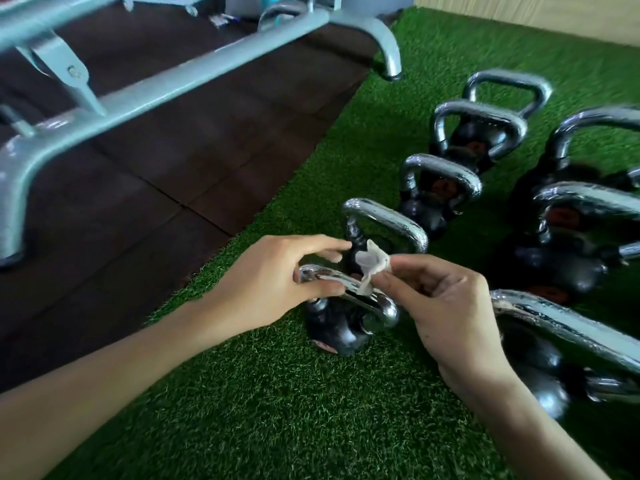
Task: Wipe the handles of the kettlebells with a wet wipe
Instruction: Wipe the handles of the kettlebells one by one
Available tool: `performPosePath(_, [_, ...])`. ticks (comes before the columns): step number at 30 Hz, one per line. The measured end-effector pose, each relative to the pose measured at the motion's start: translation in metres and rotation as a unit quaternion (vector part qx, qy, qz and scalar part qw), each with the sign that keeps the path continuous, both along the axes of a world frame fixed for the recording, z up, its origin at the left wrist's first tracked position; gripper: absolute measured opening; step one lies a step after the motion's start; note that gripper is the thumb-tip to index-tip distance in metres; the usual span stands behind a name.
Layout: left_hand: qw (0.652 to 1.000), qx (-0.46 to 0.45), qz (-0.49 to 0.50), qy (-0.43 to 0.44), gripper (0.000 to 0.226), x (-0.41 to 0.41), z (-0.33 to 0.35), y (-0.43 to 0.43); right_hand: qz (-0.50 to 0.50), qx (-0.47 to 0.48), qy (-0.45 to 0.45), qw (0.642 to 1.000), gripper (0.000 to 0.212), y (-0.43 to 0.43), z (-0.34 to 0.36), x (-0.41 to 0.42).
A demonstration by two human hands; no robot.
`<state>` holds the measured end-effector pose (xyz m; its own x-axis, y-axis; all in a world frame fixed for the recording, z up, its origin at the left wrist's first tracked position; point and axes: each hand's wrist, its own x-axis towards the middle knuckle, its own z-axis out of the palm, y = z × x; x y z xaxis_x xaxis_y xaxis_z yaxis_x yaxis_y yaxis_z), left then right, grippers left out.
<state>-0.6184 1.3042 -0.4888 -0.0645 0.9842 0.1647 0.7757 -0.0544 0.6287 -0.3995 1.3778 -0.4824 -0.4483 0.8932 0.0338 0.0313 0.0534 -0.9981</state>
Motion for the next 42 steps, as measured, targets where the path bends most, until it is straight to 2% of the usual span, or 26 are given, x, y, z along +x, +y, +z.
performPosePath(2, [0.991,0.008,0.015,-0.13,0.053,0.005,0.005,-0.007,0.014,-0.048,0.034,0.998,0.017,0.0,0.003,-0.003])
performPosePath(5, [0.969,0.007,0.031,-0.246,0.043,0.014,0.009,-0.012,0.016,-0.071,0.045,0.996,0.018,0.001,0.003,-0.01])
performPosePath(8, [0.95,0.005,0.036,-0.31,0.035,0.017,0.009,-0.01,0.041,-0.081,0.038,0.995,0.016,-0.001,0.007,-0.018])
performPosePath(11, [0.945,0.024,0.053,-0.322,0.027,0.018,0.007,-0.009,0.078,-0.105,0.026,0.991,0.016,-0.001,0.01,-0.026])
performPosePath(14, [0.959,0.042,0.067,-0.271,0.018,0.012,0.008,-0.009,0.069,-0.101,0.016,0.992,0.019,0.002,0.012,-0.028])
performPosePath(16, [0.98,0.068,0.074,-0.169,0.016,0.0,0.009,-0.01,0.044,-0.064,-0.022,0.997,0.017,0.005,0.013,-0.024])
performPosePath(17, [0.987,0.075,0.083,-0.111,0.016,-0.007,0.01,-0.011,0.04,-0.011,-0.08,0.996,0.015,0.007,0.012,-0.019])
performPosePath(18, [0.991,0.07,0.099,-0.064,0.018,-0.012,0.009,-0.012,0.043,0.061,-0.175,0.982,0.016,0.009,0.01,-0.013])
performPosePath(20, [0.993,0.039,0.108,-0.019,0.023,-0.012,0.006,-0.013,0.079,0.162,-0.332,0.926,0.025,0.011,0.007,-0.007])
performPosePath(21, [0.996,0.024,0.09,-0.005,0.026,-0.008,0.004,-0.012,0.093,0.177,-0.365,0.91,0.027,0.01,0.007,-0.006])
performPosePath(26, [0.996,0.019,0.02,0.089,0.024,0.009,0.006,-0.003,0.094,0.192,-0.374,0.902,0.028,0.008,0.008,-0.01])
performPosePath(32, [0.993,-0.061,0.095,-0.036,0.019,-0.039,0.002,-0.004,0.097,0.182,-0.362,0.909,0.028,0.006,0.004,-0.01])
performPosePath(38, [0.982,-0.025,0.132,-0.136,0.026,-0.03,-0.021,-0.015,0.081,0.215,-0.365,0.902,0.031,0.002,0.002,-0.01])
performPosePath(39, [0.967,-0.044,0.162,-0.193,0.026,-0.034,-0.03,-0.014,0.08,0.224,-0.37,0.898,0.032,0.001,0.002,-0.011])
performPosePath(40, [0.937,-0.073,0.204,-0.274,0.024,-0.036,-0.038,-0.015,0.079,0.229,-0.374,0.895,0.033,0.001,0.001,-0.012])
performPosePath(42, [0.851,-0.146,0.283,-0.418,0.023,-0.032,-0.055,-0.02,0.077,0.225,-0.376,0.896,0.033,0.003,0.0,-0.012])
